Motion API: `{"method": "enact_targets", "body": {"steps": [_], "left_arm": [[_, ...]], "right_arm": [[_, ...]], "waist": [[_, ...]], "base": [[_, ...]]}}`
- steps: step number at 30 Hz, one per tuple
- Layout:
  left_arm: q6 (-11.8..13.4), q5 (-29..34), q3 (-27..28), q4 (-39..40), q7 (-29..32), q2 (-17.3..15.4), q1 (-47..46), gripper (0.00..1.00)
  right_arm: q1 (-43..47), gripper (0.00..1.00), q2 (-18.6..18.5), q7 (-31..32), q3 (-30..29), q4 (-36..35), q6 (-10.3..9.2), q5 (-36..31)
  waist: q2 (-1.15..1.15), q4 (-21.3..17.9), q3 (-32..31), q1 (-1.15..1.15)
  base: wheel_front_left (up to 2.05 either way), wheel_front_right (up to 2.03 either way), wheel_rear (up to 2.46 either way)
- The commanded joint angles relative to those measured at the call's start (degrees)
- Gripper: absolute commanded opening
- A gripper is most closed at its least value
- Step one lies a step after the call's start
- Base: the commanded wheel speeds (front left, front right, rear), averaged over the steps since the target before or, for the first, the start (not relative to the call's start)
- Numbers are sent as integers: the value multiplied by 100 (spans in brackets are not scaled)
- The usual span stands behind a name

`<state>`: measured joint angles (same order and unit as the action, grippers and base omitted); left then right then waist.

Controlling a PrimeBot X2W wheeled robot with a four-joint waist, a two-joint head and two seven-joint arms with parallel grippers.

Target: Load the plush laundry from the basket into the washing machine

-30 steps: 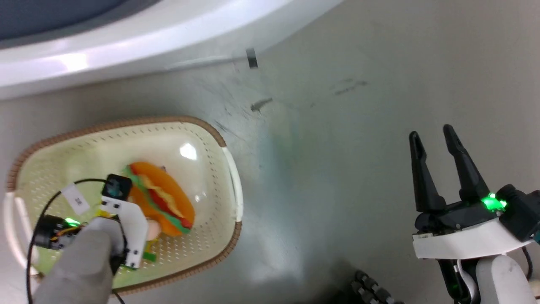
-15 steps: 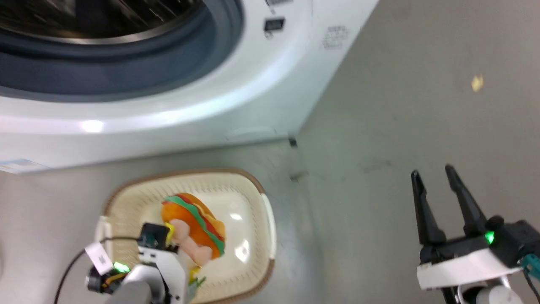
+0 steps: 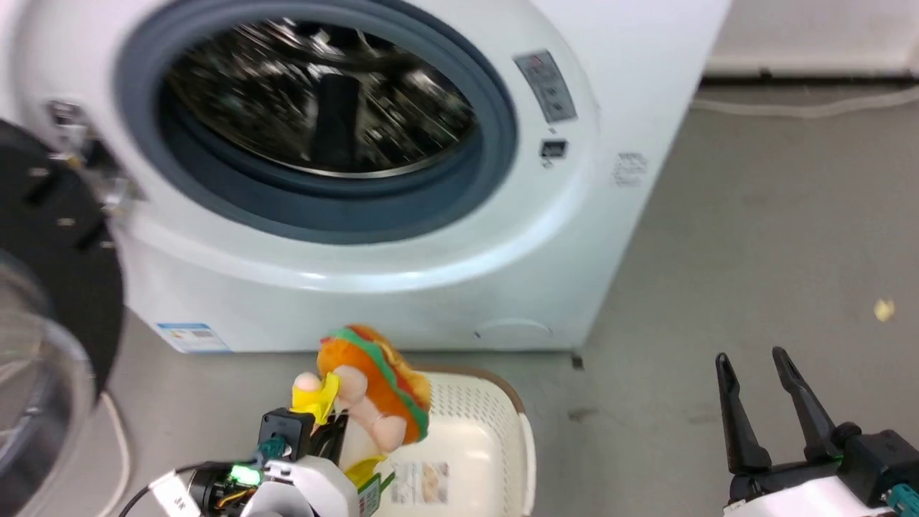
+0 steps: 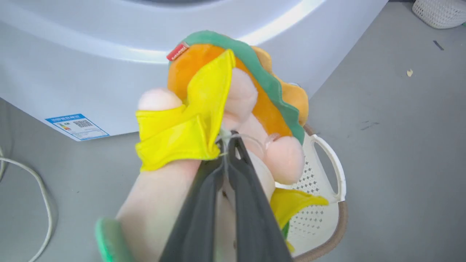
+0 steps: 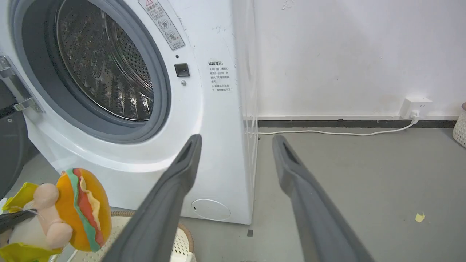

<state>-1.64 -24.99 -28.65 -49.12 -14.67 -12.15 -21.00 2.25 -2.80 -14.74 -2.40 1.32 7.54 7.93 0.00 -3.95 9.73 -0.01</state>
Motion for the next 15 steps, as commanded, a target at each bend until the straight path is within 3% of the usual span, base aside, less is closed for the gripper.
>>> {"method": "enact_targets", "body": {"steps": [1,7,12,15], "left_arm": [[129,111,154,564,-31,-78,283,0],[427,468,664,2347,-32,-161,884,0],[439,788,1119,3626,-32,-134,985,0],[397,901,1283,3979,-32,-138,922,0]], "right_arm": [[91,100,-8,-26,-9,-7,-5,-30],[105,100,-8,-26,-19,-46,-5,-21],[51,100,-8,-26,24,-118,-5,-30],[-16,100,-8,-26,53,-145,-5,-35]], "waist": [[0,295,-316,1],[0,366,-322,1],[0,296,-59,1],[0,220,115,1]], "base": [[0,0,0],[0,0,0],[0,0,0],[0,0,0]]}}
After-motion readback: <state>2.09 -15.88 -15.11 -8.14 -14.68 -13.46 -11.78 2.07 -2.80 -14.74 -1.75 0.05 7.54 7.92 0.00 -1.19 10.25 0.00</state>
